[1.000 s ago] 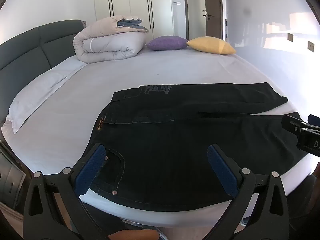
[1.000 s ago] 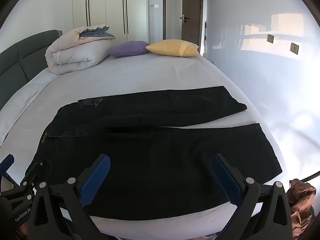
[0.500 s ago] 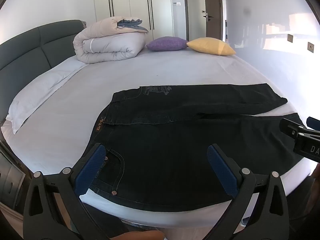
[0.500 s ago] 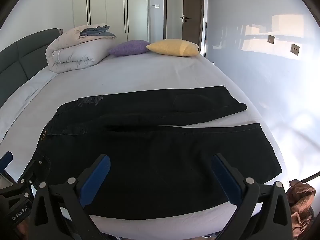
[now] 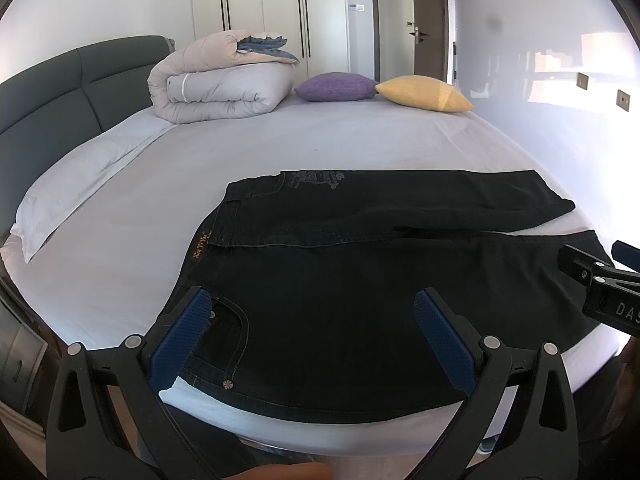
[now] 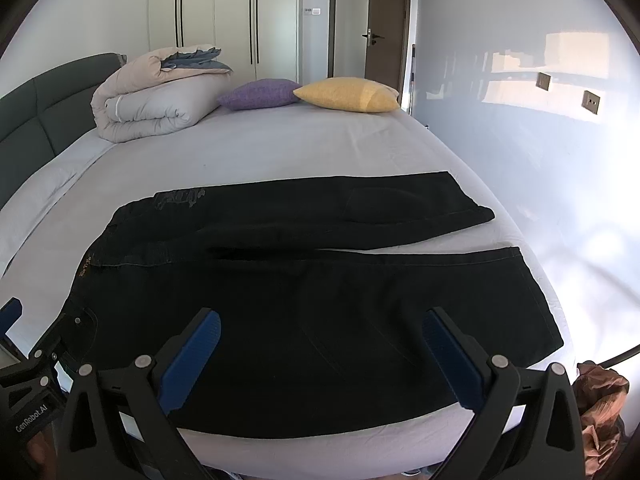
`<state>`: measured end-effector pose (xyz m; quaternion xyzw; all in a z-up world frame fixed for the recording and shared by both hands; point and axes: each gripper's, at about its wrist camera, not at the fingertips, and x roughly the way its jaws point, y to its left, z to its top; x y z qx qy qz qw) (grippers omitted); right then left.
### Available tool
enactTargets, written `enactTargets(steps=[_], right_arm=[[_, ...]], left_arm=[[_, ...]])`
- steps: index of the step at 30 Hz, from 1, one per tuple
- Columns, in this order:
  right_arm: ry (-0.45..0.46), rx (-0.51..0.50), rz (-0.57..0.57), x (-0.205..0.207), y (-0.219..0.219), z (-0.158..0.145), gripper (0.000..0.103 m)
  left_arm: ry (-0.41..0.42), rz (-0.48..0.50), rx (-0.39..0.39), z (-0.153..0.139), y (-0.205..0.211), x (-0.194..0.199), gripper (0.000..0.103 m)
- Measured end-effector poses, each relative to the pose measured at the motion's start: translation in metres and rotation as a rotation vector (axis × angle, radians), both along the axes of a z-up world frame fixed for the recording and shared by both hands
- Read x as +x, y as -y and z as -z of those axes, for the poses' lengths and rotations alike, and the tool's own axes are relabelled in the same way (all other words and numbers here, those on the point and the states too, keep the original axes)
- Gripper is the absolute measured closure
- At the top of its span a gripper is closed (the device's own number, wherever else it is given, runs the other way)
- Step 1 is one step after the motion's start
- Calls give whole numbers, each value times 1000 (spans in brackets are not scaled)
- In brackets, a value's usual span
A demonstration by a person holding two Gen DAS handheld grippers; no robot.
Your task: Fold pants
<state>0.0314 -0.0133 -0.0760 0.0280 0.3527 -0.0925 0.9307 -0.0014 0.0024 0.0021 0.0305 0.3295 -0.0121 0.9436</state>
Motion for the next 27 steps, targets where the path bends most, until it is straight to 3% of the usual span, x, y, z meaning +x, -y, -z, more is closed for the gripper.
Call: enactTargets(steps=[27], right_arm=[[-2,-3,-1,-1,-3,5,0]], left_arm=[[-8,-22,-20,2,-4,1,0]])
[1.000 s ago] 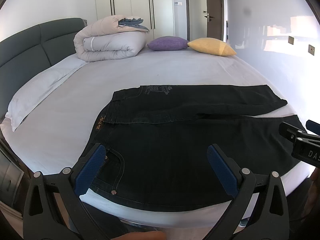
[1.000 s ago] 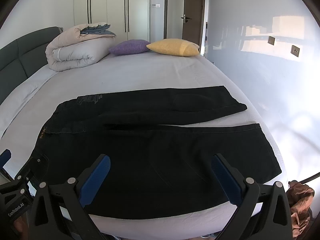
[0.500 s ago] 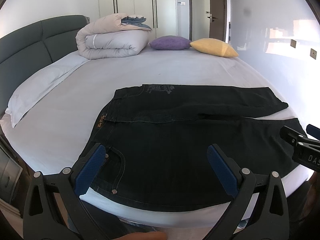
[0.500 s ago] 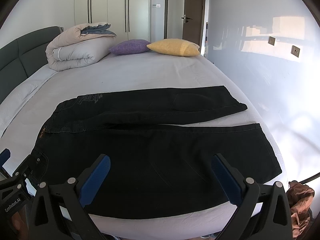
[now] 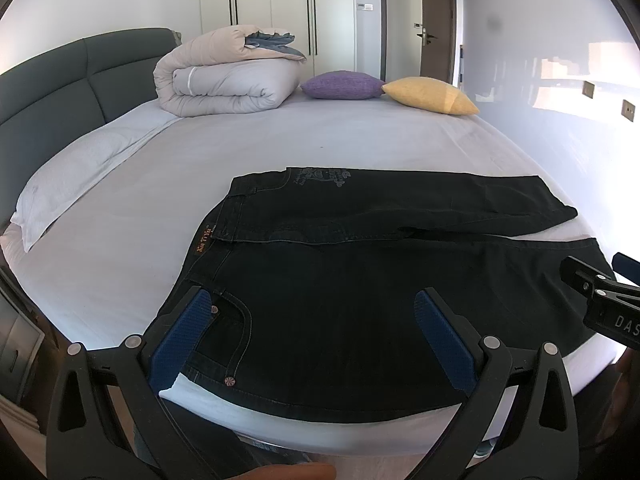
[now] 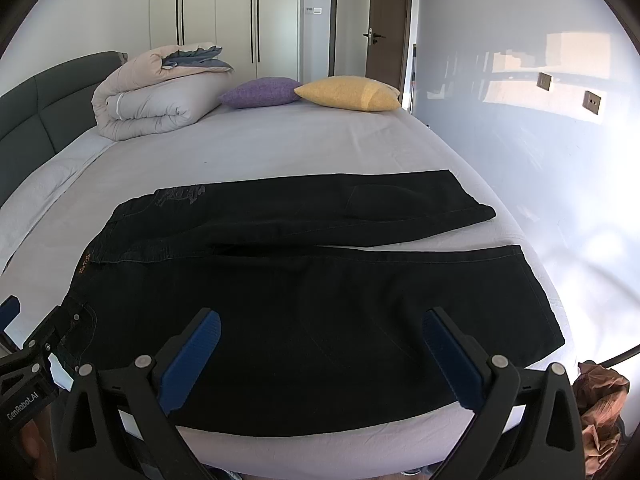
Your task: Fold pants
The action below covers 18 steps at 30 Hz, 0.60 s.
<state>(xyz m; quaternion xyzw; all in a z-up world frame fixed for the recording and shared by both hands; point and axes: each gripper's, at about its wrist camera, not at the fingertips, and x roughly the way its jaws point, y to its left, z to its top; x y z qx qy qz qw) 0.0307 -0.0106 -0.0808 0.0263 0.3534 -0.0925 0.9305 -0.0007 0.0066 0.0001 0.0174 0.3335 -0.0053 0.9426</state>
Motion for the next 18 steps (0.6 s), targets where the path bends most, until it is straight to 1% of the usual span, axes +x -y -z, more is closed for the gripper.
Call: enactTargets(steps=[18], right_arm=[[-2,-2,-1,-1,-2,2,0]], left_arm=[[-1,-1,-2,2,-2,1,0]])
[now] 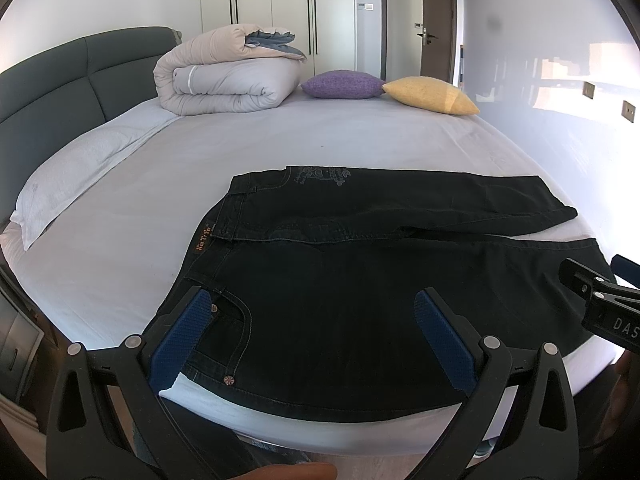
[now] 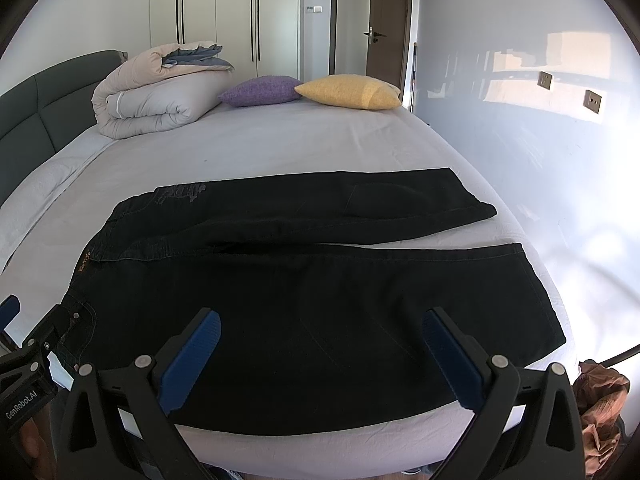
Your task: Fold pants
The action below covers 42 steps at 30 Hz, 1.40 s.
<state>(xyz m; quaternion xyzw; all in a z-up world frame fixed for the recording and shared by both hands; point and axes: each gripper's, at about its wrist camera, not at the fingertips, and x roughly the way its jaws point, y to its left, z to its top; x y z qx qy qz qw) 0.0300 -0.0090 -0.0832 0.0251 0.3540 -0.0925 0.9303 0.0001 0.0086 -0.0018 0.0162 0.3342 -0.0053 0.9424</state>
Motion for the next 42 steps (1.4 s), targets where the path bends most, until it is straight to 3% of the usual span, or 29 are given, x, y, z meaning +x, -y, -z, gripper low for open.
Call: enactTargets(steps=[26,42], right_arm=[[-8,-1,-3,-2,-4,7,0],[-47,0,-9,10,-3,17,0]], left_arm=[[-3,0,-2,3,-2,1,0],[-50,-6,-4,23,-2,17,0]])
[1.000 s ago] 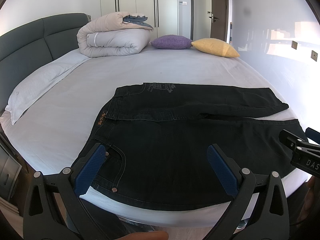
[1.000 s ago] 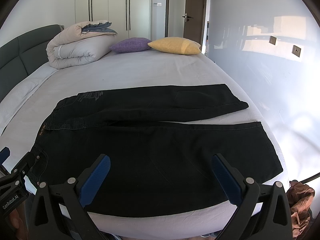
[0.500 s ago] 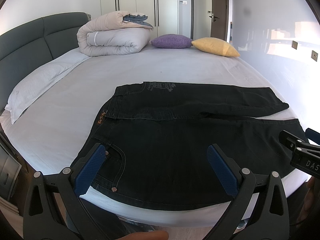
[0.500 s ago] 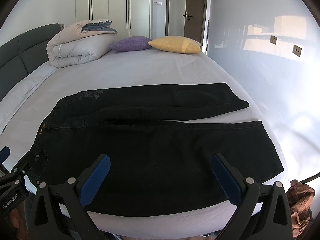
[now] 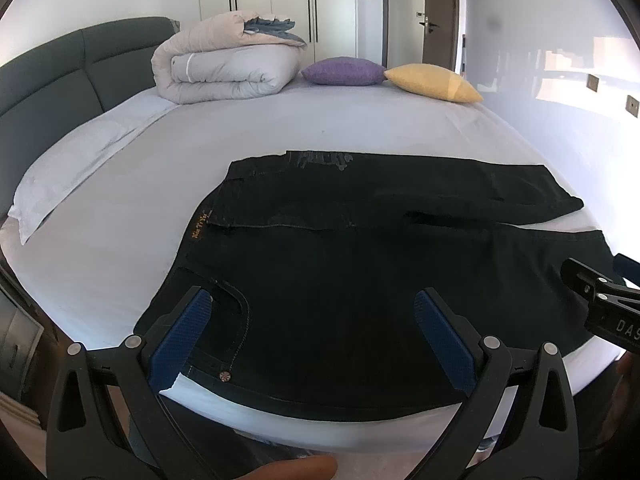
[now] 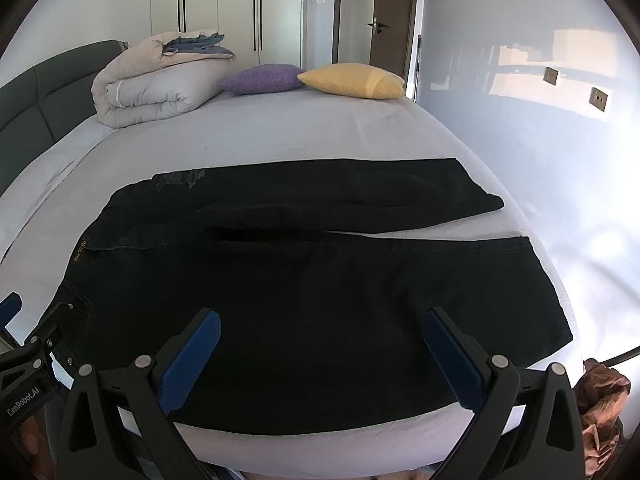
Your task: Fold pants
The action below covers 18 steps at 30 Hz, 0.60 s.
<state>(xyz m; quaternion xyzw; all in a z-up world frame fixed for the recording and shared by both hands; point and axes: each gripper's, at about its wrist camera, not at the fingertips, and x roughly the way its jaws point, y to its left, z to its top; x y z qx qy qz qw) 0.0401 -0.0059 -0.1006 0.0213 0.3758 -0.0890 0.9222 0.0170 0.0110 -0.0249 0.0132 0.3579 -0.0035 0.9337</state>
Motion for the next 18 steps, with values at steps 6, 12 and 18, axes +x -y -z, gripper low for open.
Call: enactTargets(steps=[6,12,18], right_arm=[[-20,8,-3,9,2,7,0],[-29,24,-32,27,9,12,0],[18,77,-157,67,21,1,0]], left_arm=[[-29,-11,5,9,-2,13,0],[-14,11,6,18,-2,29,0],[19,124,54,16,-5,80,0]])
